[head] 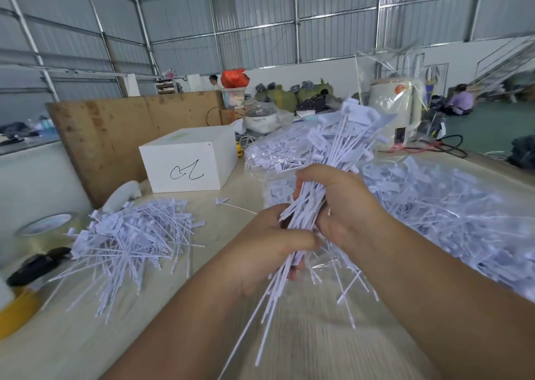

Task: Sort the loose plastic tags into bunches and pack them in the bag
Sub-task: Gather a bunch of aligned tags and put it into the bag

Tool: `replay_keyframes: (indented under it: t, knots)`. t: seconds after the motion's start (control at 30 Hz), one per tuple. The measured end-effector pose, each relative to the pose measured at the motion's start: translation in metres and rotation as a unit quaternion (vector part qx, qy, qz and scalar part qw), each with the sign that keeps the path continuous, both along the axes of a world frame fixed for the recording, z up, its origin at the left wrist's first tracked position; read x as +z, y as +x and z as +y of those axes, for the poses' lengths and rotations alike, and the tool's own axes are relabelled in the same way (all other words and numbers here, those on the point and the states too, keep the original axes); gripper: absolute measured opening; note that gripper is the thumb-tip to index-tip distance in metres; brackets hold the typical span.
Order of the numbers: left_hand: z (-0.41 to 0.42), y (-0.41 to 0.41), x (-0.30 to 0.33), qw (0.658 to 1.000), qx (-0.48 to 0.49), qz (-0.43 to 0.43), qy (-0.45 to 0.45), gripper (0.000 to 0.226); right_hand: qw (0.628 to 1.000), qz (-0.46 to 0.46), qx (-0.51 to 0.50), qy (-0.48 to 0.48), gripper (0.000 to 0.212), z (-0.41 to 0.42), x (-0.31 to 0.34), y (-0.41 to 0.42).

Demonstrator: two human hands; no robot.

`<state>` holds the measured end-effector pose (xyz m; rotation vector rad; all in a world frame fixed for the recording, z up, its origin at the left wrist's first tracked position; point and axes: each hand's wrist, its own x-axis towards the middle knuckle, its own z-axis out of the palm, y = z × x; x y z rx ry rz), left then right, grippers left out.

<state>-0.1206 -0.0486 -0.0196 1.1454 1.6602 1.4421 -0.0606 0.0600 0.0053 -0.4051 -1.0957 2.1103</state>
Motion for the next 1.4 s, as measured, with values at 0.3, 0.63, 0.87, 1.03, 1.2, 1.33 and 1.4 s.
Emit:
replay_keyframes:
  t: [0.3,0.63,0.87,1.03,1.2,1.33,1.4]
  knots:
    - [-0.002,-0.007,-0.003,0.999,0.027,0.014,-0.02,0.08,0.998,0.009,-0.022,-0.061,0.023,0.018,0.002,0.004]
    - [-0.015,-0.024,0.005,0.976,-0.032,-0.209,0.042,0.059,0.992,0.016,-0.015,-0.121,0.032,0.035,-0.005,0.01]
    - [-0.005,-0.027,-0.004,0.984,0.108,-0.134,0.042,0.039,0.993,0.006,0.022,-0.117,0.052,0.036,-0.01,0.011]
    - [-0.002,-0.038,-0.004,0.947,0.257,-0.122,0.153,0.034,0.993,-0.077,0.054,-0.072,0.047,0.033,-0.019,0.012]
    - [0.003,-0.033,0.0,0.911,0.312,-0.096,0.25,0.027,0.974,-0.169,0.154,-0.005,0.026,0.012,-0.023,0.008]
    - [0.009,-0.025,-0.002,0.897,0.346,-0.037,0.274,0.028,0.951,-0.2,0.224,0.068,0.01,0.0,-0.027,0.003]
    - [0.01,-0.024,-0.004,0.888,0.364,-0.013,0.281,0.029,0.951,-0.197,0.216,0.095,0.007,-0.006,-0.029,-0.001]
